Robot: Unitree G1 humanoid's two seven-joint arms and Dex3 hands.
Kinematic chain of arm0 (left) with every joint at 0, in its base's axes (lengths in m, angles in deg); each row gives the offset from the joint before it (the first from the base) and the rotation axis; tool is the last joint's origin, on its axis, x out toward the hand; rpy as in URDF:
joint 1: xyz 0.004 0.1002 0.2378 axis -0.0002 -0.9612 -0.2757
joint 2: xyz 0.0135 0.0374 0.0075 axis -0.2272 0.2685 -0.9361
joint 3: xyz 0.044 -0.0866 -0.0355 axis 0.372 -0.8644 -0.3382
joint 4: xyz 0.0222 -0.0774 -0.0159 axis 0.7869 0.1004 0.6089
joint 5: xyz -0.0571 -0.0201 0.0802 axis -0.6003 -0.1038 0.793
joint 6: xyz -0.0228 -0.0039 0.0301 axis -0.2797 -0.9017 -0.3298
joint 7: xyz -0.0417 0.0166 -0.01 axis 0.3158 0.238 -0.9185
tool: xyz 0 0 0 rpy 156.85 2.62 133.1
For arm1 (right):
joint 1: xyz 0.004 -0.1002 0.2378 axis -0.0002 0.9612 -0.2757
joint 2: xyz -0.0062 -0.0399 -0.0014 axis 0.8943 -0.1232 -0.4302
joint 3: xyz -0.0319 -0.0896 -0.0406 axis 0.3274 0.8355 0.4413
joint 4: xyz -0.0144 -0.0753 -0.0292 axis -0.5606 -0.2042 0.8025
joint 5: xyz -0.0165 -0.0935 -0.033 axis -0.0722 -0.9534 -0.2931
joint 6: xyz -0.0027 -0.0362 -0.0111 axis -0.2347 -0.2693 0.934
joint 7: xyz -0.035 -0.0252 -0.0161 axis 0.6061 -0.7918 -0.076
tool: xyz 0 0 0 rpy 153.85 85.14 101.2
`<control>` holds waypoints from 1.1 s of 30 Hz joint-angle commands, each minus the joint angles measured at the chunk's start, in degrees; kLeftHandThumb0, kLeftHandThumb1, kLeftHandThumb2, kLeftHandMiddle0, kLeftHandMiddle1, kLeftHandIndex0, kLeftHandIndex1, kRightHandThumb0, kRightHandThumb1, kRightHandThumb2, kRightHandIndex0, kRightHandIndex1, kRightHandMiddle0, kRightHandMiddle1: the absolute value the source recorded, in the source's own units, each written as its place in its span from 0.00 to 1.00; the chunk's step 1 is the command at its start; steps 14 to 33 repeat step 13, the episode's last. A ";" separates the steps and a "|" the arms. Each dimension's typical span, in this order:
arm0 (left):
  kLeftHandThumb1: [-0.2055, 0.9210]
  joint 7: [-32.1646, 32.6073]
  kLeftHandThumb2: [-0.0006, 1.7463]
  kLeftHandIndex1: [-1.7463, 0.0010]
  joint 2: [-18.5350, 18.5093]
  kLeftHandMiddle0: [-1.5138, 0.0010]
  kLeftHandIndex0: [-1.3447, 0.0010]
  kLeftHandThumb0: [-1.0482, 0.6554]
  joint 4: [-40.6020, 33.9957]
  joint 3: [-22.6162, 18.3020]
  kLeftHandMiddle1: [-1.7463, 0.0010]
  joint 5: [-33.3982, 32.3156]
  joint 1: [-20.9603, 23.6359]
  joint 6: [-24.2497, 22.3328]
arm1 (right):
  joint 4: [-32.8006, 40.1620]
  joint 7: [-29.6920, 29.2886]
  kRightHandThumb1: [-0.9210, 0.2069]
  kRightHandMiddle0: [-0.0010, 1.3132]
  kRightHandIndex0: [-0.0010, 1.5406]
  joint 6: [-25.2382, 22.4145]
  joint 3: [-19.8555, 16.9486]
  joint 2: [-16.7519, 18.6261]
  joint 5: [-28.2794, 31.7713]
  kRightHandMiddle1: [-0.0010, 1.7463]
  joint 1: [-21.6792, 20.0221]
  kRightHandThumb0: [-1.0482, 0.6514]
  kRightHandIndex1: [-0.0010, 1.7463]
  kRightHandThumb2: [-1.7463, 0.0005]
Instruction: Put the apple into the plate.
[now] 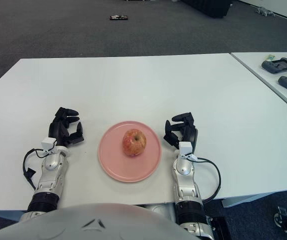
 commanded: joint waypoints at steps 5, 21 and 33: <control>0.42 -0.32 0.79 0.00 0.27 0.58 0.69 0.61 1.62 -0.18 0.00 -0.67 -2.31 -2.16 | 1.07 1.14 0.26 0.29 0.40 -1.07 -0.12 0.50 0.60 1.00 0.70 0.38 0.82 0.46; 0.48 0.01 0.75 0.00 0.41 0.60 0.73 0.61 0.87 -0.03 0.02 -0.33 -2.69 -2.37 | 2.27 2.33 0.27 0.29 0.39 -2.40 0.21 0.36 0.15 1.00 1.26 0.38 0.83 0.46; 0.48 0.01 0.75 0.00 0.41 0.60 0.73 0.61 0.87 -0.03 0.02 -0.33 -2.69 -2.37 | 2.27 2.33 0.27 0.29 0.39 -2.40 0.21 0.36 0.15 1.00 1.26 0.38 0.83 0.46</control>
